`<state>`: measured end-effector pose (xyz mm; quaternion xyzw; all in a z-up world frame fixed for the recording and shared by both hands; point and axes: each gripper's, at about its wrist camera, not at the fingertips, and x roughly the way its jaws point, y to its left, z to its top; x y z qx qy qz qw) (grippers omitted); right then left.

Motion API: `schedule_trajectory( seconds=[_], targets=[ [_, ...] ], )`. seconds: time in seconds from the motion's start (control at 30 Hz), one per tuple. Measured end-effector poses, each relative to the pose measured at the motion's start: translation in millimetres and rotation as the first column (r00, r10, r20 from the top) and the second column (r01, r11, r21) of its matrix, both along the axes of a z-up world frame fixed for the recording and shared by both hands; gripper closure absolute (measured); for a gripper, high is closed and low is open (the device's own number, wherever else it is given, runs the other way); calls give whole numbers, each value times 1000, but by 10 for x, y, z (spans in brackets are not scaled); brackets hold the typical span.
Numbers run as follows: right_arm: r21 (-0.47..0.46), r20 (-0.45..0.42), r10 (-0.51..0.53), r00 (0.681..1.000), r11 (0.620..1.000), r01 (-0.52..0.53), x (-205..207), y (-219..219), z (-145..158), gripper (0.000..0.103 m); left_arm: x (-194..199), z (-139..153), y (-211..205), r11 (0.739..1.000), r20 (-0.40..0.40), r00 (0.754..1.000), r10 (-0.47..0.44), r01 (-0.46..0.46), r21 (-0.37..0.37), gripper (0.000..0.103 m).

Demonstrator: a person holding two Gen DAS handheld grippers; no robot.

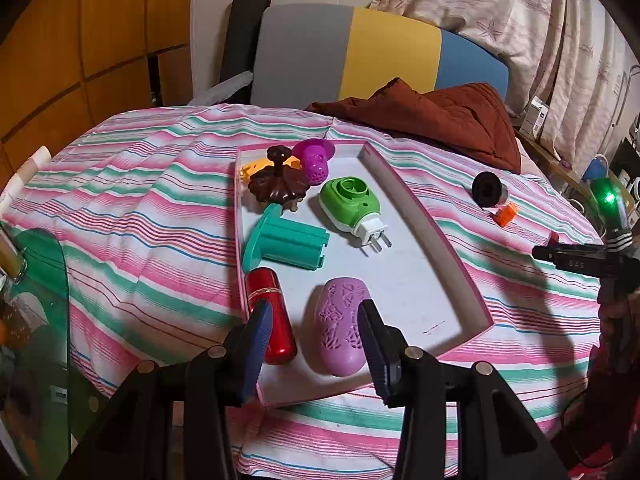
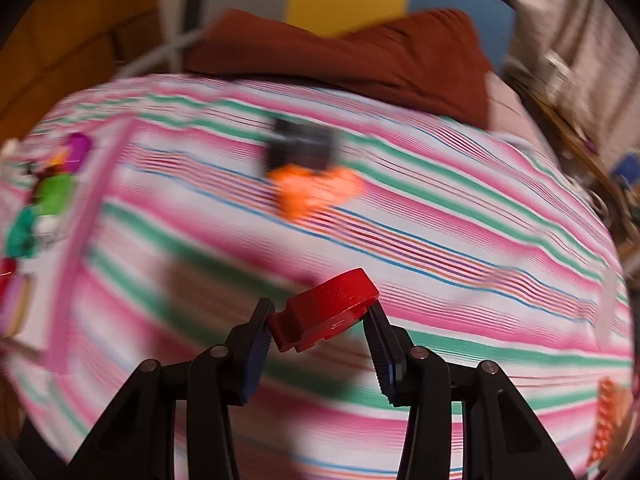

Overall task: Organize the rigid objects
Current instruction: 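Carry the red block into the tray and open the right gripper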

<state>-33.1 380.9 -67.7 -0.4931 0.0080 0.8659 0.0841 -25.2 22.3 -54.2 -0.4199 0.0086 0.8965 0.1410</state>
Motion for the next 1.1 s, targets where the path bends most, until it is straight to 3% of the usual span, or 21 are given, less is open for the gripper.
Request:
schedule_trajectory(
  seconds=[0.23,0.4,0.63,0.83,0.97,1.0,1.03,1.1],
  targets=[
    [-76,-118,195,974,976,-205,-12,-822,257,56,16,-13,-65,1000,-3,1000,14,-14,-1,59],
    [-92,-166,354,920,924,-372,30,-1432,357,56,3,-42,-94,1000,6,1000,25,-25,3,59],
    [-101,-126,481,867,864,-494,9,-1969,260,56,30,-43,-250,998,-1,998,67,-67,9,59],
    [-48,-22,560,828,827,-561,-103,-2281,24,54,10,-82,-425,994,11,994,110,-110,-2,59],
    [-44,20,560,828,828,-559,-119,-2337,-142,52,7,-100,-469,992,12,992,125,-125,-6,59],
    [-49,26,554,832,832,-553,-117,-2328,-175,50,4,-101,-465,992,8,992,123,-123,-11,59],
    [-48,30,549,835,835,-548,-118,-2324,-192,41,1,-99,-456,993,6,993,120,-120,-14,59],
    [-47,38,534,845,846,-532,-111,-2300,-229,37,3,-94,-439,993,6,993,115,-115,-12,59]
  ],
)
